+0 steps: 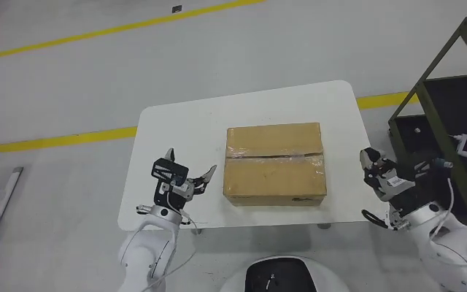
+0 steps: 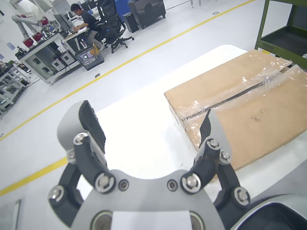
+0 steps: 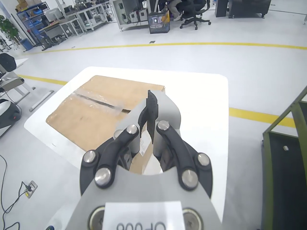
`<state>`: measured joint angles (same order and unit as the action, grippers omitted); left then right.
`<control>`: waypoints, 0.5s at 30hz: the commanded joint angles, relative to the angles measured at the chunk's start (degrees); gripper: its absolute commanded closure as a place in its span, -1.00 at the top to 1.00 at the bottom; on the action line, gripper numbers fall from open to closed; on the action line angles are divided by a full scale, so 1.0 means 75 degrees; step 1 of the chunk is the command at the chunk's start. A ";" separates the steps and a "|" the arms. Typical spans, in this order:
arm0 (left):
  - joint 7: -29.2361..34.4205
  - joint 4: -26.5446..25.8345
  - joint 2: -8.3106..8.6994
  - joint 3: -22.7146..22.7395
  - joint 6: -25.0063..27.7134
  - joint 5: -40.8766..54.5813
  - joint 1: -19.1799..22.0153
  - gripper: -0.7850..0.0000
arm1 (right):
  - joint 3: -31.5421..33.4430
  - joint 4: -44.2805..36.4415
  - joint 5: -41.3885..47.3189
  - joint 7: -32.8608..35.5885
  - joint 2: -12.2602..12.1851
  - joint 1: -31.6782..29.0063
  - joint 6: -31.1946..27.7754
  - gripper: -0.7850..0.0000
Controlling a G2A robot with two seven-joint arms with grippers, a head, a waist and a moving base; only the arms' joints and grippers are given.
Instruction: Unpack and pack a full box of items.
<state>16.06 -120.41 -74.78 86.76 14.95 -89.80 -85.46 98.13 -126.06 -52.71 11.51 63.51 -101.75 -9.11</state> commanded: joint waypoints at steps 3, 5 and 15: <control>0.0081 -0.0404 -0.0004 0.0083 -0.0533 -0.0125 -0.0498 1.00 | 0.0408 -0.0194 0.0061 -0.0188 0.0014 -0.0591 -0.0115 -1.00; 0.0119 -0.0533 -0.0019 0.0083 -0.0965 -0.0237 -0.0667 1.00 | 0.0522 -0.0207 0.0098 -0.0365 0.0032 -0.0764 -0.0079 -1.00; 0.0355 -0.1010 -0.0131 -0.0391 -0.2714 -0.0605 -0.1259 1.00 | 0.0321 0.0092 0.0102 -0.1231 0.0150 -0.0827 0.0437 -1.00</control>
<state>18.41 -127.77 -75.72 83.95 -4.86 -94.24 -94.62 100.58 -125.70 -51.96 2.28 64.62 -108.13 -5.57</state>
